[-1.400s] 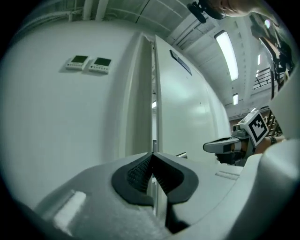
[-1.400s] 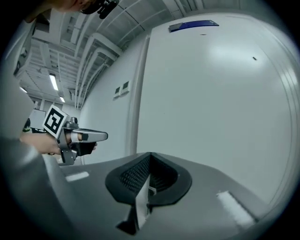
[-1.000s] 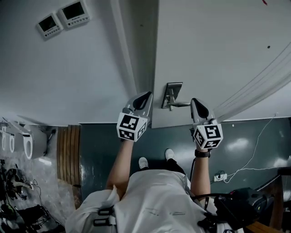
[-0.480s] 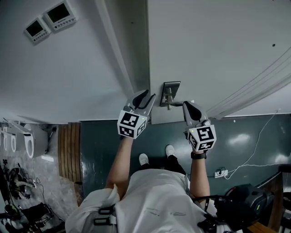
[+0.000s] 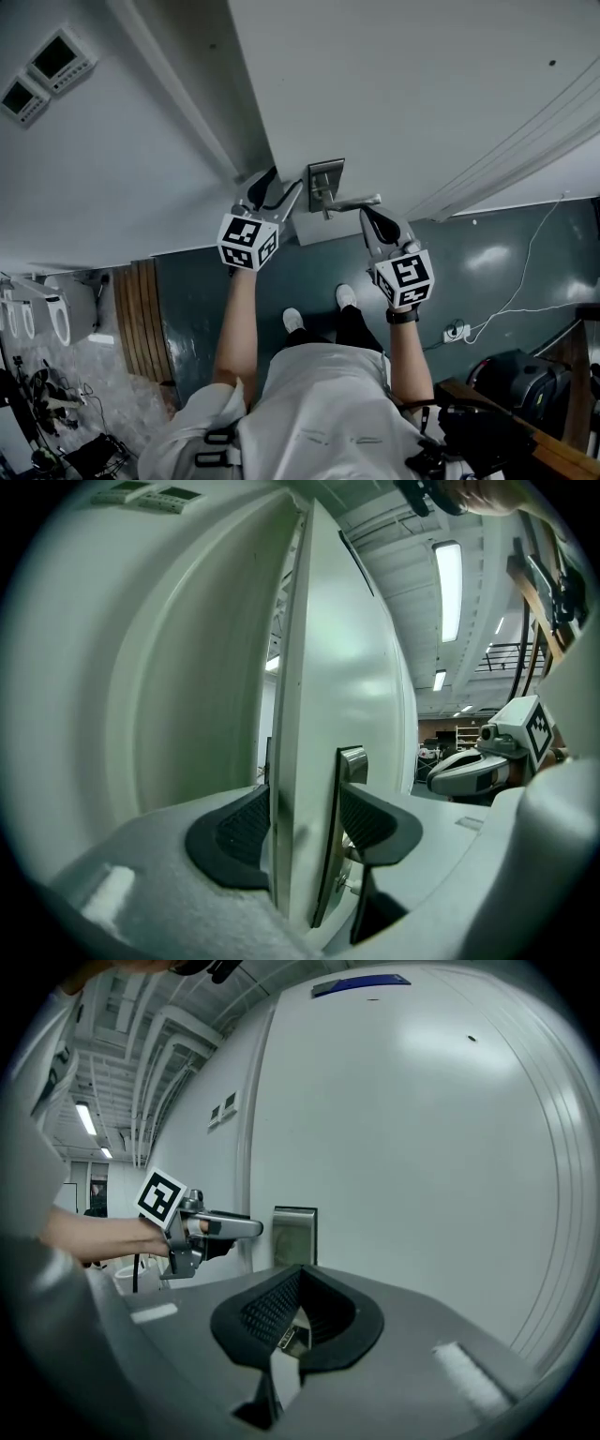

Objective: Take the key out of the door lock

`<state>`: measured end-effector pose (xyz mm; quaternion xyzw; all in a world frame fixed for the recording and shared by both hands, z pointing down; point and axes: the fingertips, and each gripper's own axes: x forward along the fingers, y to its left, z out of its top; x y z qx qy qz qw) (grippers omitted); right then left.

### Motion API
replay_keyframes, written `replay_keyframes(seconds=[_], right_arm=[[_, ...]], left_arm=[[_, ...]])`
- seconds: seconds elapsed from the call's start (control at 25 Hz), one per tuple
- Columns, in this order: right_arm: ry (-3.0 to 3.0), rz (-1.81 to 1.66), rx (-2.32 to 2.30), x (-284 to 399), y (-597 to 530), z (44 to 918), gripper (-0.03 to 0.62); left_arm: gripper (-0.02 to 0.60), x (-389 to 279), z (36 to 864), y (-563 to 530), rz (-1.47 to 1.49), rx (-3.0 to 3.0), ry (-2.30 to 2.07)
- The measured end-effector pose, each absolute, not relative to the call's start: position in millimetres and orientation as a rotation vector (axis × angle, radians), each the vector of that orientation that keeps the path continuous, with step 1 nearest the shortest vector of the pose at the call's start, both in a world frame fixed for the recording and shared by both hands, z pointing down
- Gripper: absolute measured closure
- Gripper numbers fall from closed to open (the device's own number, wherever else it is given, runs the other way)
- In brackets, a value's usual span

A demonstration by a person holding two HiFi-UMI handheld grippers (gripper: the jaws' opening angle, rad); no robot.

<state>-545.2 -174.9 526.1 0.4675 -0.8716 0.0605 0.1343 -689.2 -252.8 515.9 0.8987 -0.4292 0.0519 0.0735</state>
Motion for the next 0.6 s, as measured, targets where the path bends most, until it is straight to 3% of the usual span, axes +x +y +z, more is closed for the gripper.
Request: replay_keyframes(seconds=[0.12, 0.2, 0.6], right_arm=[[-2.525, 0.211, 1.346, -544, -172, 536, 0.589], [-2.527, 0.243, 1.337, -545, -169, 543, 0.589], [-2.589, 0.79, 1.295, -553, -162, 613, 0.589]], left_arm=[[0.358, -686, 516, -257, 0.136, 2.712, -1.293], [0.425, -687, 516, -257, 0.116, 2.715, -1.318], [0.433, -688, 516, -258, 0.113, 2.706, -1.302]])
